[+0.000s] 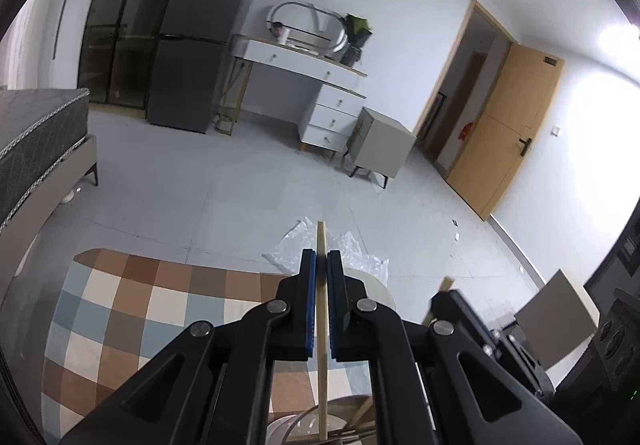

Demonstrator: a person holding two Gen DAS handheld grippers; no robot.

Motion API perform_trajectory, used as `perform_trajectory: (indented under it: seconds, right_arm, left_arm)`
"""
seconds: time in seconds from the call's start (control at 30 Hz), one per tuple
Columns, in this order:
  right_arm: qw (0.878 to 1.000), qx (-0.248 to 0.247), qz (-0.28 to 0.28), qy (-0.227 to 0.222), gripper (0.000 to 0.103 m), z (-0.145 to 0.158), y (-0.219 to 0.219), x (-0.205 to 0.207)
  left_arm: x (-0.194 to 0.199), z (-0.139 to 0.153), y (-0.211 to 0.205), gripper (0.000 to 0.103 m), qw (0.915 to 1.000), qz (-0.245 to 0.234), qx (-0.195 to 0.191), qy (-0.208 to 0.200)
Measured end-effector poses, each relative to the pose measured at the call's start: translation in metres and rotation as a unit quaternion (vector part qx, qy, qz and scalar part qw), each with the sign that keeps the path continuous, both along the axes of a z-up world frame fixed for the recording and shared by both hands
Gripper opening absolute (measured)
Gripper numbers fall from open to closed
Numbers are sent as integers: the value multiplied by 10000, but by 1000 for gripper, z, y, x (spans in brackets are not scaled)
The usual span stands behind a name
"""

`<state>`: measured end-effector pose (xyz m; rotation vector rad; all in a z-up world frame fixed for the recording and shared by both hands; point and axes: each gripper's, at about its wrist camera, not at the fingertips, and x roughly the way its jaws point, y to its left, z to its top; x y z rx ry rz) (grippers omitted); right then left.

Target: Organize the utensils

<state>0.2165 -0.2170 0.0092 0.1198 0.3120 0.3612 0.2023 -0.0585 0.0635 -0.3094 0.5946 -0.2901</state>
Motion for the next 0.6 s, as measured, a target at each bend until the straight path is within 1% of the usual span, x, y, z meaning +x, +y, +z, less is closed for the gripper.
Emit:
perform_trajectory:
  seconds: [0.13,0.37,0.5,0.6]
  right_arm:
    - [9998,-135,100,73,4,-4,3,-9]
    - [9995,-146,167,206,4,-5,0,-21]
    - [9991,-177,249,302,4,-5,-1,-25]
    - [9987,-228,256,366,7,-4,-2,-31]
  left_arm:
    - [-2,4,-5,1,9999,20,120,-2]
    - [-8,7,-8,1,9998,-43,190,-28]
    - [-12,4,-8,1,9993,-254,231,115]
    - [-16,4,-6,1,9979,-516,187,352]
